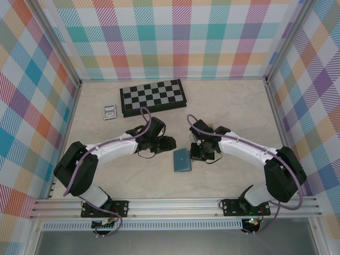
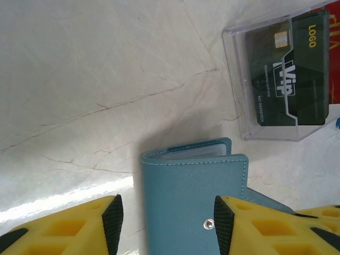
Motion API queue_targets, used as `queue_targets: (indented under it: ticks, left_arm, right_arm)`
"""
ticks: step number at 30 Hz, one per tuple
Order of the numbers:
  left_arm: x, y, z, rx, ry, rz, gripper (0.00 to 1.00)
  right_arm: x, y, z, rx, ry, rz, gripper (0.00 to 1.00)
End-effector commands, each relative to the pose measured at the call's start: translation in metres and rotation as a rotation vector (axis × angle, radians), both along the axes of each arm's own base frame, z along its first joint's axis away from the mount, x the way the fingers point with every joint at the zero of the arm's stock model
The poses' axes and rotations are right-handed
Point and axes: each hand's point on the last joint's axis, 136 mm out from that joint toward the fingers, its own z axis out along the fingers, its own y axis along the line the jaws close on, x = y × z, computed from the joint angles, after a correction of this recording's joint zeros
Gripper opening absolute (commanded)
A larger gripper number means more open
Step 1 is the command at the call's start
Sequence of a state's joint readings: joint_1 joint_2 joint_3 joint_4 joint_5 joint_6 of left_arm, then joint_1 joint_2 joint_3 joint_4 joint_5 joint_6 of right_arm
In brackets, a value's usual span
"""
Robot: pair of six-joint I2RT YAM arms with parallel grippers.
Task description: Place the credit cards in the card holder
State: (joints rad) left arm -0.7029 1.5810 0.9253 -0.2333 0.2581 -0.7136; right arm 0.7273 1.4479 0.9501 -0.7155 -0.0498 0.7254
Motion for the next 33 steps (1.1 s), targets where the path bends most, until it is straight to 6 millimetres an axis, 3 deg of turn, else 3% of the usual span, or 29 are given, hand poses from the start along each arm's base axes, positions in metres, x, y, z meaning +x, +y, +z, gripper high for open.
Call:
queue_targets:
  ticks: [1, 8, 16, 22, 33]
  left_arm:
    - [-0.013, -0.005, -0.018, -0.038, 0.062, -0.037, 0.50]
    - [-0.035, -0.013, -0.034, -0.004, 0.132, -0.114, 0.51]
    - [-0.057, 0.004, -0.055, 0.122, 0.186, -0.124, 0.45]
    - [-0.055, -0.019, -0.057, 0.035, 0.176, -0.158, 0.50]
    - [-0.057, -0.023, -0.080, 0.077, 0.195, -0.158, 0.48]
  right_arm:
    - [-0.001, 0.009, 0.015, 0.070, -0.003, -0.001, 0.06]
    - [0.000, 0.015, 0.008, 0.077, 0.024, 0.010, 0.06]
    - [0.001, 0.018, 0.003, 0.080, 0.037, -0.001, 0.06]
    - [-0.002, 0.028, 0.003, 0.135, 0.055, 0.027, 0.07]
    - [-0.002, 0.041, -0.005, 0.179, 0.089, 0.046, 0.08]
